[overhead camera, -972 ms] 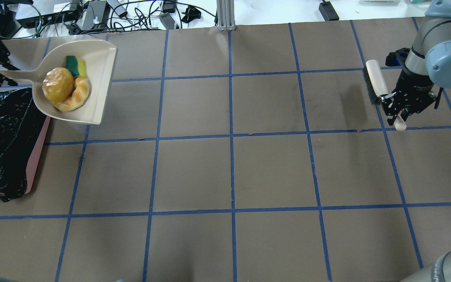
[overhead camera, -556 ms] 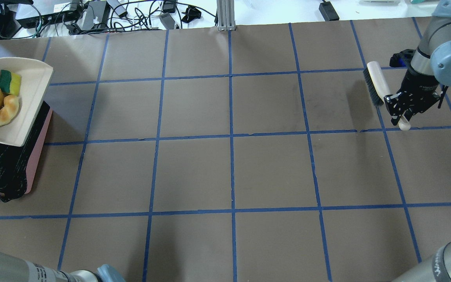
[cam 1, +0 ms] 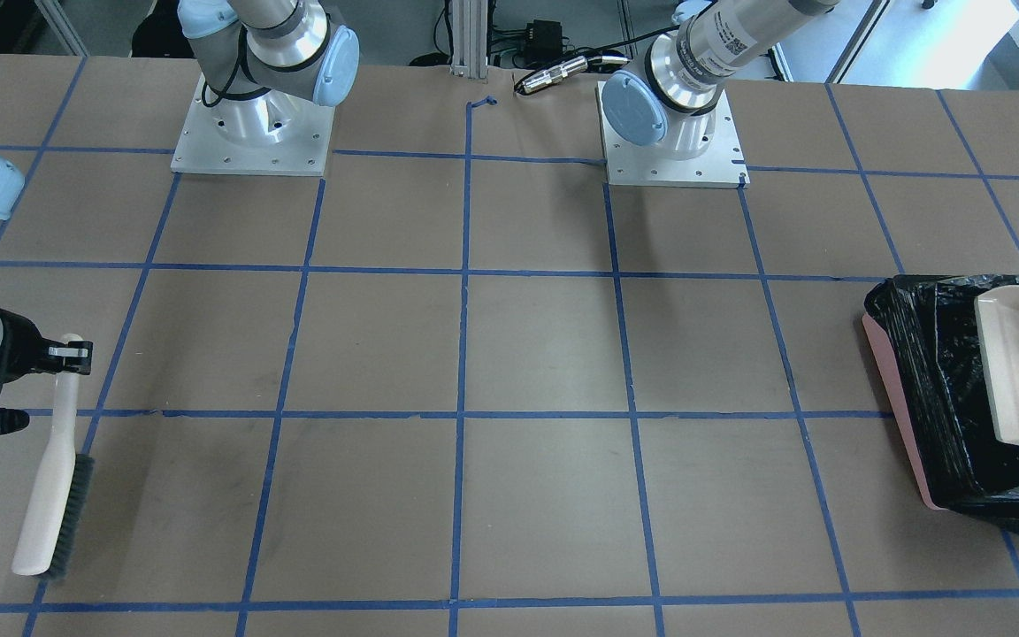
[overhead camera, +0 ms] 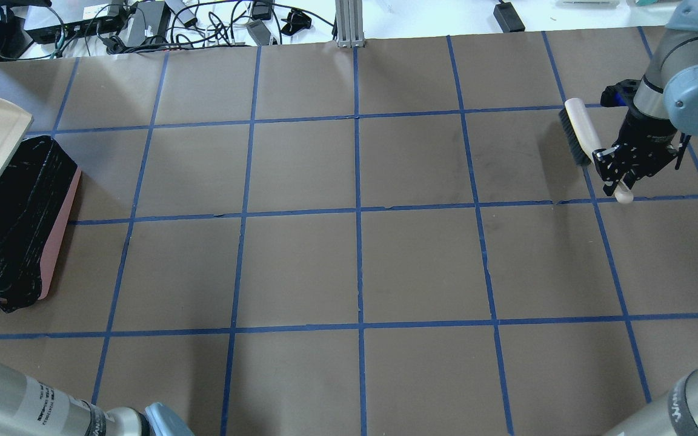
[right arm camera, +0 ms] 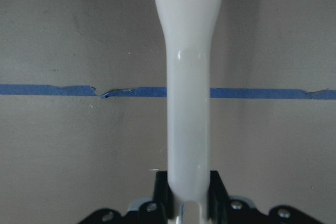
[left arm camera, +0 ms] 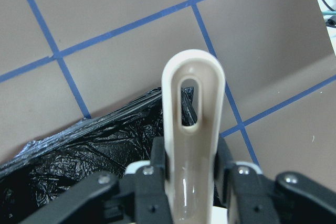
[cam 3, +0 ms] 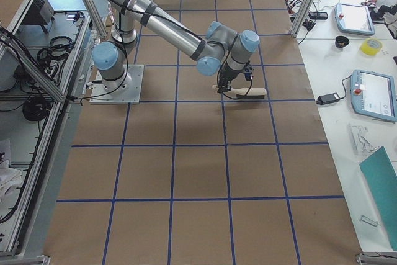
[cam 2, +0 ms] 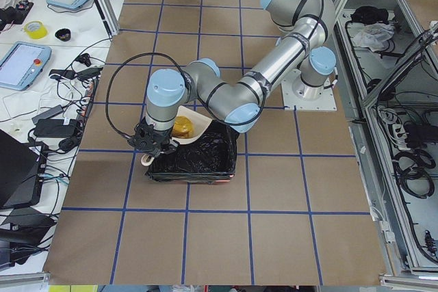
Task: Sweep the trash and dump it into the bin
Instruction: 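Tilt the dustpan over the trash bag with the left gripper to dump contents, then hold the dustpan over the bag while the right gripper releases the brush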
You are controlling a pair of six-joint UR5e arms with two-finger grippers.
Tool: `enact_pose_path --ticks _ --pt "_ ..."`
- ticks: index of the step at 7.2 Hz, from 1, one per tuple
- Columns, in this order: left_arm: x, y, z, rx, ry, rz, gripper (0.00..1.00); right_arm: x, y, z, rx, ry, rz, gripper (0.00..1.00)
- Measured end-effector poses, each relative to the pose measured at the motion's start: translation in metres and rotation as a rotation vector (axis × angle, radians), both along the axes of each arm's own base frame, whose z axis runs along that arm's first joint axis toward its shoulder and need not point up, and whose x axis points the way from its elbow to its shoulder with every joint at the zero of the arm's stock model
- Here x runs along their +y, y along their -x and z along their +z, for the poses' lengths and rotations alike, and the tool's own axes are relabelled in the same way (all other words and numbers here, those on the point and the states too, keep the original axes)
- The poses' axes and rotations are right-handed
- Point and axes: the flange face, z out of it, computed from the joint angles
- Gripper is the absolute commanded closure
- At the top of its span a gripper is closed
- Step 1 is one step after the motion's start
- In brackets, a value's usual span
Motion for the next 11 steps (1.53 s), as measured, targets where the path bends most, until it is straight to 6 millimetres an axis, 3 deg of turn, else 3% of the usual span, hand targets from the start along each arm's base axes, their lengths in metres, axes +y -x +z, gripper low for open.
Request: enact_pose_path --ticks 2,3,5,7,8,9,10,11 --pt "-0.018 -0.008 -0.002 -0.010 0.107 -0.144 1.00 -0.006 0.002 0.025 0.020 0.049 -0.006 0.00" --pt "-0.020 -0.010 -0.001 -0.010 0.185 -0.233 1.00 -0.010 0.002 0.060 0.039 0.114 -0.006 0.00" --pt "-0.009 -0.020 -0.011 -0.014 0.324 -0.383 1.00 -0.004 -0.009 0.171 0.078 0.273 0.000 0.00" --pt "0.001 -0.018 -0.016 -0.068 0.456 -0.501 1.00 0.022 -0.035 0.274 0.074 0.308 -0.020 0.00" --pt "0.008 -0.017 -0.015 -0.090 0.511 -0.556 1.00 0.032 -0.065 0.306 0.073 0.310 -0.069 0.00" --pt "0.013 -0.015 -0.010 -0.119 0.549 -0.611 1.00 0.038 -0.110 0.320 0.070 0.319 -0.119 0.00" --pt "0.018 -0.011 -0.004 -0.140 0.577 -0.648 1.00 0.043 -0.168 0.321 0.062 0.323 -0.161 0.00" --pt "0.022 -0.005 0.003 -0.176 0.592 -0.690 1.00 0.049 -0.224 0.310 0.057 0.313 -0.176 0.00"
